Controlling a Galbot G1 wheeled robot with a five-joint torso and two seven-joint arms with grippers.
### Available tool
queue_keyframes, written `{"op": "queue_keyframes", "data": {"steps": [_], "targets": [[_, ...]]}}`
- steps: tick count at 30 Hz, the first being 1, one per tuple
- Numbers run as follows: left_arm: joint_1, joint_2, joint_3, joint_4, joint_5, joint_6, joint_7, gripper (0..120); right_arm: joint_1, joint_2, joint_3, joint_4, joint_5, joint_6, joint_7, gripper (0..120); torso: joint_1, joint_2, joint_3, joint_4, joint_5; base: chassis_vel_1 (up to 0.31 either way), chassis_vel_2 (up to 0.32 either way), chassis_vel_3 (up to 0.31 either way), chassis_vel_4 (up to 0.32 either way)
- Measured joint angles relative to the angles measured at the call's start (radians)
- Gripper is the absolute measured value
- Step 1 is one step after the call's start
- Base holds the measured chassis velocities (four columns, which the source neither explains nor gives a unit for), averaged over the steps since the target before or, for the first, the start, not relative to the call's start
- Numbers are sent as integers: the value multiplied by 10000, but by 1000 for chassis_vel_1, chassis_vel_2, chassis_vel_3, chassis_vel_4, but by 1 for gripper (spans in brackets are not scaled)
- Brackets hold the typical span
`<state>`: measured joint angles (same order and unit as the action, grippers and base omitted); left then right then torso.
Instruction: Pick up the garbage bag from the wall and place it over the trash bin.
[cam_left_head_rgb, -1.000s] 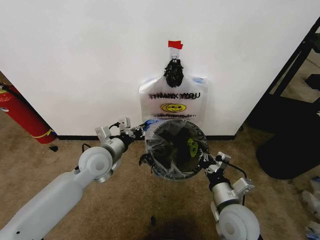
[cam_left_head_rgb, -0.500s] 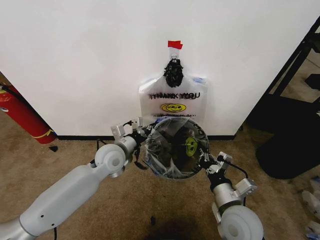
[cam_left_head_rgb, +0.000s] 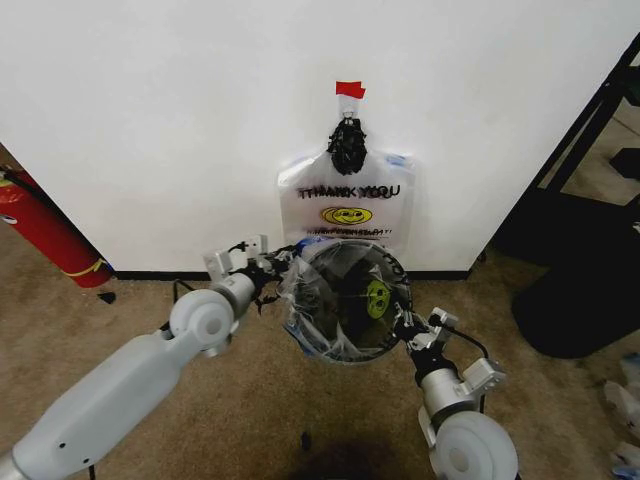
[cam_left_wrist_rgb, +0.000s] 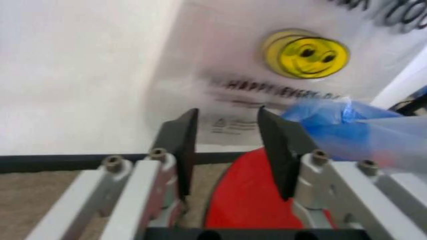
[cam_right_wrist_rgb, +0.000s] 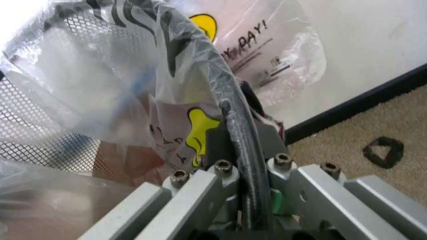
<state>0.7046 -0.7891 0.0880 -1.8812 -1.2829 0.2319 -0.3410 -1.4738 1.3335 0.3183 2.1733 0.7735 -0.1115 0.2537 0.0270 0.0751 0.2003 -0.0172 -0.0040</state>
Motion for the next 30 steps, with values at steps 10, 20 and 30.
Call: {"op": "queue_keyframes", "data": {"steps": [10, 20, 30], "targets": [[565, -9, -492, 518, 1257, 314, -111, 81, -60, -48, 156, 380, 1106, -483, 722, 0, 0, 0, 2, -3, -1, 0, 0, 0, 0], [2436, -144, -2137, -835, 1267, -958, -306, 100, -42, 725, 836, 792, 2683, -2619, 2526, 0, 0, 0, 1, 3, 3, 0, 0, 0, 0], [4393, -1240, -3490, -2012, -723, -1246, 760, 100, -127, 1347, 1969, 1134, 3936, -3941, 2689, 0, 0, 0, 0, 1, 0, 0, 0, 0, 0]]}}
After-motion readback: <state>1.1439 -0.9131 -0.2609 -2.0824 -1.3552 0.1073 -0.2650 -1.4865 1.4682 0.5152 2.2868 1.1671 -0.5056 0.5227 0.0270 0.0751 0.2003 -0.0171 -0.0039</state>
